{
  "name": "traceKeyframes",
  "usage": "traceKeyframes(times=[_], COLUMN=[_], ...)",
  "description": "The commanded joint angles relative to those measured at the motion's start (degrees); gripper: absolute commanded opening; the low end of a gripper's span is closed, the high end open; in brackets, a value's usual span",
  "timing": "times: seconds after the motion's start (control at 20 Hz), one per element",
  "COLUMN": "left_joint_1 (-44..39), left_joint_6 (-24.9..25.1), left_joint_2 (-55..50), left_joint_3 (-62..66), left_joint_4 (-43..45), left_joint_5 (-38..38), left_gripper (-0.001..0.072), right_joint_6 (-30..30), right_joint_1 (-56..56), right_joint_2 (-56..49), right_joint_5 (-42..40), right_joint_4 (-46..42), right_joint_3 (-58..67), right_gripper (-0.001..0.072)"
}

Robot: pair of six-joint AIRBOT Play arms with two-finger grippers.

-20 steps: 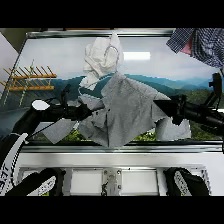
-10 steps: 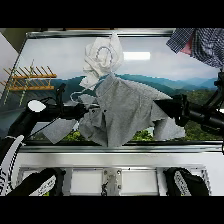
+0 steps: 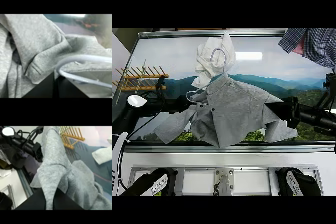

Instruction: Fold the clothes and pants, and hang the long-sleeved shirts on hangers.

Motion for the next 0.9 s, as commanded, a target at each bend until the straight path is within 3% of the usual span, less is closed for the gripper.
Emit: traceKeyframes(times=[0.0, 0.45, 0.65, 0.85], left_joint_1=[2.1, 6.2, 0.9, -6.9], left_joint_6=[-2.3, -3.5, -3.5, -3.7], left_joint_2=[-0.1, 0.0, 0.9, 4.2], left_joint_3=[2.1, 15.4, 26.2, 35.5], left_joint_4=[7.3, 11.4, 11.5, 15.0], left_joint_5=[-0.9, -5.4, -10.5, -10.3], left_gripper=[0.0021, 0.0021, 0.0021, 0.0021], right_joint_6=[-0.2, -1.6, -4.6, -6.2], right_joint_1=[0.0, 0.0, 0.1, 0.1], right_joint_2=[0.0, 0.0, 0.0, -0.1], right_joint_5=[0.2, -0.9, -2.0, -2.0], right_joint_4=[-2.8, -7.3, -5.3, 1.6], right_joint_3=[0.0, 0.0, 0.0, 0.0], right_gripper=[0.0014, 0.0015, 0.0015, 0.0014])
